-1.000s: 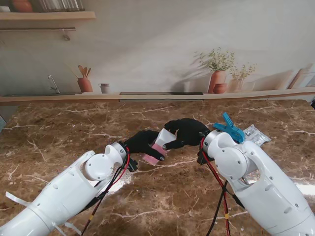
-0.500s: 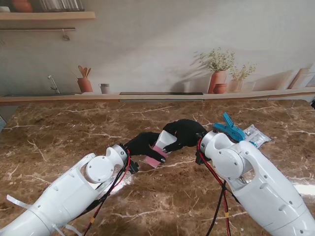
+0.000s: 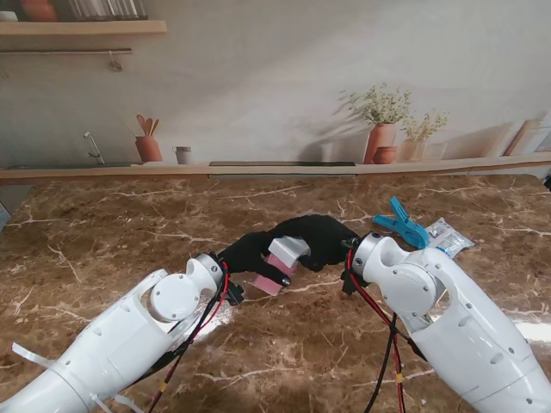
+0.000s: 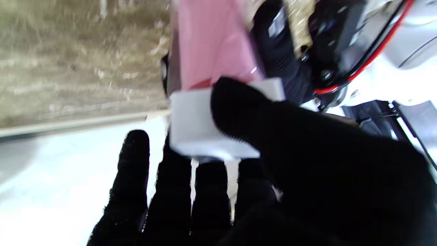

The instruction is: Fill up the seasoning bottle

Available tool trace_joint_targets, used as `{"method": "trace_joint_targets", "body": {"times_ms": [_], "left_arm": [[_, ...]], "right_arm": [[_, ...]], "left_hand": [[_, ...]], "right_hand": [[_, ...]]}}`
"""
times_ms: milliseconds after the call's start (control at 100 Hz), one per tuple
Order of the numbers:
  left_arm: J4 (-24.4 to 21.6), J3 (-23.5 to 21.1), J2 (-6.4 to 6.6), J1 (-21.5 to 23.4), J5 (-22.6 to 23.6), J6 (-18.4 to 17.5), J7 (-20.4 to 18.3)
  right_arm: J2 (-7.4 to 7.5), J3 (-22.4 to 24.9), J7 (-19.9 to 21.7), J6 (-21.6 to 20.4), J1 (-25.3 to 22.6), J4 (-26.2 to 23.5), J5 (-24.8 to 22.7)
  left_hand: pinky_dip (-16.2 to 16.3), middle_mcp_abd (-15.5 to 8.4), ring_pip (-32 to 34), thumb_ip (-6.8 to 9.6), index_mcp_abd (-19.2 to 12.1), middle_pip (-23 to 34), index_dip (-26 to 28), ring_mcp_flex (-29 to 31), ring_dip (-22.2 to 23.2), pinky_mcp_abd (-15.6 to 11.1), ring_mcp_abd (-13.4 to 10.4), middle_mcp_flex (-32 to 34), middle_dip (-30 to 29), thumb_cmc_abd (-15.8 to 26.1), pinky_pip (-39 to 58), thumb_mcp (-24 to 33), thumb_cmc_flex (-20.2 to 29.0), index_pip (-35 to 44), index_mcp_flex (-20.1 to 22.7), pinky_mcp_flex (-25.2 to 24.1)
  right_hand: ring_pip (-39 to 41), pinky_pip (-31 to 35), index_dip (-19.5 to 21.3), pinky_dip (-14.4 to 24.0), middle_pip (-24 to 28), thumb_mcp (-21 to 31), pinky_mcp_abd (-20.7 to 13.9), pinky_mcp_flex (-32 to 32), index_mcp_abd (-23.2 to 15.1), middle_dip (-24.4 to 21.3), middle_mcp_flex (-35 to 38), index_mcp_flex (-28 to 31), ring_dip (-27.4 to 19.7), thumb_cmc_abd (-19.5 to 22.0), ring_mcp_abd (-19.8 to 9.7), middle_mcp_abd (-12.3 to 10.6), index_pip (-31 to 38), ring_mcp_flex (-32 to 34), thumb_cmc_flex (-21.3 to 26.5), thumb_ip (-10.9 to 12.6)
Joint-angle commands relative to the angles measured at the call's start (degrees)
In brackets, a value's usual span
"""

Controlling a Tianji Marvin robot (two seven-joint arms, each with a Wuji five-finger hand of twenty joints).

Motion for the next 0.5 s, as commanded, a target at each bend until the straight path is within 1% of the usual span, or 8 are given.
{"method": "trace_joint_targets", "body": {"times_ms": [0,70,130,230,280,300,340,490], "left_arm": [[-1.0,-0.3,-0.52,-0.5,0.0,0.0,0.5],[-1.1,-0.3,-0.47,-0.5,0.2,0.1,0.5],[-1.2,-0.4,-0.46,-0.5,0.4,0.1,0.6],[-1.2,-0.3,-0.44,-0.4,0.7,0.0,0.7],[-1.3,-0.3,-0.38,-0.3,1.0,-0.1,0.8],[-1.3,-0.3,-0.36,-0.3,1.1,-0.1,0.8],[-1.4,-0.3,-0.33,-0.3,1.2,-0.1,0.8],[-1.9,-0.3,-0.18,-0.1,1.8,-0.5,0.9]], "right_arm": [[0.85,-0.1,3.9,0.7,-1.1,-1.1,2.8],[1.22,0.6,6.0,1.0,-1.6,-2.2,4.5],[1.31,1.3,6.6,1.7,-2.3,-3.4,5.0],[0.83,2.0,4.9,5.0,-3.8,-5.4,3.6],[0.39,2.0,2.6,7.9,-4.6,-6.4,0.7],[0.28,1.9,2.2,9.1,-4.7,-6.8,-0.2],[0.18,1.8,2.0,11.8,-4.9,-7.6,-1.6],[0.12,0.2,2.7,18.5,-3.6,-8.2,-4.5]], "left_hand": [[0.7,-5.3,3.7,0.21,-10.6,16.6,4.2,0.7,1.4,-1.2,-0.5,6.0,5.0,24.3,1.5,17.7,6.9,9.7,6.8,-0.9],[0.8,-5.2,3.7,0.19,-10.8,16.6,4.3,0.7,1.4,-1.2,-0.4,6.0,4.9,24.3,1.5,17.7,6.9,9.6,6.9,-0.8],[0.8,-5.3,3.6,0.18,-10.8,16.6,4.4,0.7,1.4,-1.2,-0.5,6.0,4.9,24.3,1.5,17.6,6.9,9.6,6.9,-0.8],[0.8,-5.3,3.6,0.18,-10.9,16.6,4.5,0.7,1.3,-1.2,-0.6,5.9,4.9,24.3,1.5,17.6,6.9,9.6,6.8,-1.0],[0.8,-5.5,3.5,0.17,-11.3,16.6,4.5,0.6,1.3,-1.2,-0.7,5.9,4.9,24.4,1.4,17.5,6.8,9.6,6.8,-1.0],[0.8,-5.5,3.5,0.17,-11.3,16.6,4.6,0.7,1.3,-1.1,-0.7,5.9,4.9,24.3,1.4,17.5,6.8,9.7,6.9,-1.0],[0.8,-5.5,3.4,0.18,-11.3,16.6,4.7,0.6,1.3,-1.1,-0.8,5.9,4.9,24.3,1.3,17.5,6.8,9.7,6.8,-1.0],[0.8,-5.6,3.3,0.16,-11.6,16.5,4.8,0.7,1.2,-1.2,-0.9,5.9,4.9,24.4,1.2,17.4,6.8,9.7,6.8,-1.1]], "right_hand": [[-4.9,-4.7,-3.0,-1.5,-2.4,3.1,-2.0,-4.3,-6.0,-4.3,-6.9,-3.3,-4.9,-0.4,-1.2,-0.3,-2.8,-7.3,-1.3,2.0],[-9.4,-7.6,-3.8,-1.4,-5.1,-2.7,-1.9,-7.1,-3.1,-7.7,-12.9,-9.5,-8.9,-3.1,0.2,1.6,-6.2,-12.4,-7.5,0.6],[-11.5,-9.0,-3.2,-0.4,-6.1,-12.0,-1.7,-8.1,1.4,-9.6,-15.6,-13.8,-10.3,-1.9,1.1,2.9,-8.3,-14.2,-16.2,-0.3],[-12.9,-9.7,0.1,1.3,-6.2,-23.2,-1.5,-7.7,11.6,-9.9,-15.9,-16.8,-10.7,6.1,2.3,4.2,-8.7,-13.7,-22.6,0.2],[-12.0,-8.9,3.8,2.3,-5.3,-37.6,-1.2,-6.0,17.0,-8.8,-14.8,-17.8,-9.8,15.7,2.9,5.0,-6.8,-11.0,-23.5,1.8],[-11.5,-8.2,5.2,2.7,-4.5,-37.7,-0.9,-5.3,18.5,-8.1,-14.2,-18.0,-9.4,14.5,3.2,5.1,-5.4,-9.7,-27.7,3.3],[-10.5,-7.0,7.1,3.3,-2.5,-35.6,-0.7,-4.3,19.7,-6.2,-12.6,-18.2,-8.5,13.6,3.6,5.3,-3.2,-7.8,-30.6,4.2],[-4.6,0.6,11.6,6.5,3.7,-32.1,1.4,2.0,21.1,0.8,-8.1,-16.2,-3.9,12.9,4.2,6.0,3.2,2.3,-33.6,3.8]]}}
